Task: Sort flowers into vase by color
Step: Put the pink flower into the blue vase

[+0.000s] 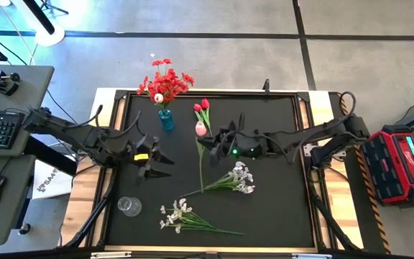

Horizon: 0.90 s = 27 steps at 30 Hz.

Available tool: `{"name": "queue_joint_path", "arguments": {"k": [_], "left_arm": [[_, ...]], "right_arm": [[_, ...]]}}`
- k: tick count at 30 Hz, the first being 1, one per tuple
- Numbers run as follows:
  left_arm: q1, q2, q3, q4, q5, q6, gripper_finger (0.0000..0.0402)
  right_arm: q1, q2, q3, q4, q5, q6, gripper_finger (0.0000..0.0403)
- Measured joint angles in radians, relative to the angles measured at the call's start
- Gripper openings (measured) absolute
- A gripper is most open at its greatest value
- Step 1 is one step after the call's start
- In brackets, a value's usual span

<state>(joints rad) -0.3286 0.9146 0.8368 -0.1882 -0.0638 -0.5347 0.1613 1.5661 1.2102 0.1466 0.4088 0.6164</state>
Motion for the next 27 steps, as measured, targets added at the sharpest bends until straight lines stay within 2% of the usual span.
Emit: {"name": "queue_joint_path", "arguments": {"k": [9,20,27], "left_arm": [[0.0,0.055,0.0,0.051,0.0,0.025,0.0228],[0.0,0.168,0.0,0.243,0.027,0.075,0.0228],[0.001,0.218,0.0,0.311,0.026,0.076,0.0228]], "right_arm": [[-0.005,0.0,0.0,0.031,-0.01,-0.014,0.0],[-0.024,0.0,-0.001,0.119,-0.021,-0.036,0.0],[-0.039,0.0,-0.001,0.179,-0.07,-0.099,0.0]]}}
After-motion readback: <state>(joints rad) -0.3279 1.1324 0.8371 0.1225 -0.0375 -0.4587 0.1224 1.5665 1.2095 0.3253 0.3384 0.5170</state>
